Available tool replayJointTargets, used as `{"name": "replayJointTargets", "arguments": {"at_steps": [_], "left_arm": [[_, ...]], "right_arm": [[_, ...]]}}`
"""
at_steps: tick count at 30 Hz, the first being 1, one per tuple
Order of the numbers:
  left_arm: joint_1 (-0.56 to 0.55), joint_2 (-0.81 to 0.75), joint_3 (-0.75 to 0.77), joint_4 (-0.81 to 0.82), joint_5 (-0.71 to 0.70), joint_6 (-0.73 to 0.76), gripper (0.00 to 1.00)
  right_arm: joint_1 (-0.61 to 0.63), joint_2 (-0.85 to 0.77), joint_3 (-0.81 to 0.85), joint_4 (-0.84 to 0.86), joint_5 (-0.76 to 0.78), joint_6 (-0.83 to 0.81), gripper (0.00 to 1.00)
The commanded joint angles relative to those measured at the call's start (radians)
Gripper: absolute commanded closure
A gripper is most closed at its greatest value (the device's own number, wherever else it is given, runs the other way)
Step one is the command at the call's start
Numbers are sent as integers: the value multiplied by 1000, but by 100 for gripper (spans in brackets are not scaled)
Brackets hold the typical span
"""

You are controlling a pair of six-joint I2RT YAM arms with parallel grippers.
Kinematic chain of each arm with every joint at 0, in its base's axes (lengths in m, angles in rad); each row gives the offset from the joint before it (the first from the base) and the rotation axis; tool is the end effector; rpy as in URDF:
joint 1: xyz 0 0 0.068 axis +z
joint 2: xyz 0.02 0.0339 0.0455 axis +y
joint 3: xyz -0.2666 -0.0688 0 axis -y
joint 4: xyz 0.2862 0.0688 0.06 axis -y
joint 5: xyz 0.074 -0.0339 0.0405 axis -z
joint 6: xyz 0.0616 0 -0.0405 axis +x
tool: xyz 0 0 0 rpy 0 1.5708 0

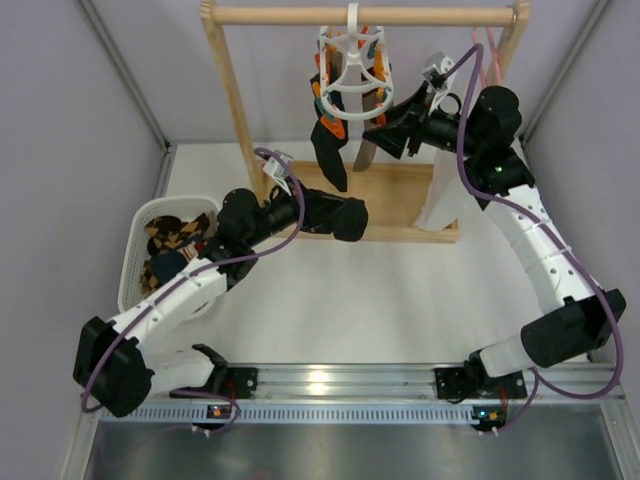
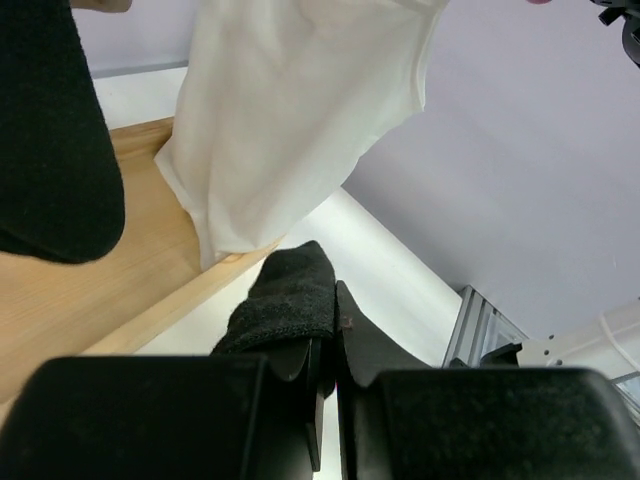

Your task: Remove the socks clipped to the hanger

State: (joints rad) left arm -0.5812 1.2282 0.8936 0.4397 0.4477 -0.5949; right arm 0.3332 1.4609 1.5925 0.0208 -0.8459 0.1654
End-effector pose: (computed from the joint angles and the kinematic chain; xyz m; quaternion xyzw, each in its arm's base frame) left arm 0.2773 -0.2141 0.3409 0.1605 0.6534 -0.5256 0.5206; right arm 0.3441 0.1679 0.4930 -0.3602 0.5657 0.4298 0.6047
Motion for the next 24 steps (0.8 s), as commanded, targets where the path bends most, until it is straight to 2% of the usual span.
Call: {"name": "replayJointTargets", "arguments": {"at_steps": [1,3,4,6,7,9,10,15,19,20,22,24], "left_arm": [[9,-99,-33,-59,-70,49,92],[9,-162,-35,-186,-209,67,90],[9,-182,-25,-235,-258,79,90],[11,-231,-13,-380,-411,87,90],[11,-243,-6,-424,-452,89,90],[11,-274,18,-524,-585,86,85],[11,-285,24,-601,-616,86,85],[11,-358,59,-783,-777,92,85],[18,-357,116,-946,-1033,63,89],[26,-349,129,-1005,-1059,57,89],[84,-334,149,-1038,-1102,37,90],[211,-334,153,-1049,-1052,18,91]], "right_arm": [[6,-72,-35,59,-13,-15,53],[6,-111,-84,79,-18,-15,42],[7,-126,-101,82,-13,-14,31],[7,-169,-146,74,-2,-15,20],[6,-186,-161,73,4,-15,10],[6,-241,-213,65,22,-15,0],[6,-263,-233,62,30,-14,1],[7,-449,-405,18,88,-47,1],[6,-598,-558,-53,130,-52,1],[7,-631,-583,-65,130,-44,1],[7,-717,-653,-68,128,-20,1],[7,-798,-695,-74,136,20,1]]}}
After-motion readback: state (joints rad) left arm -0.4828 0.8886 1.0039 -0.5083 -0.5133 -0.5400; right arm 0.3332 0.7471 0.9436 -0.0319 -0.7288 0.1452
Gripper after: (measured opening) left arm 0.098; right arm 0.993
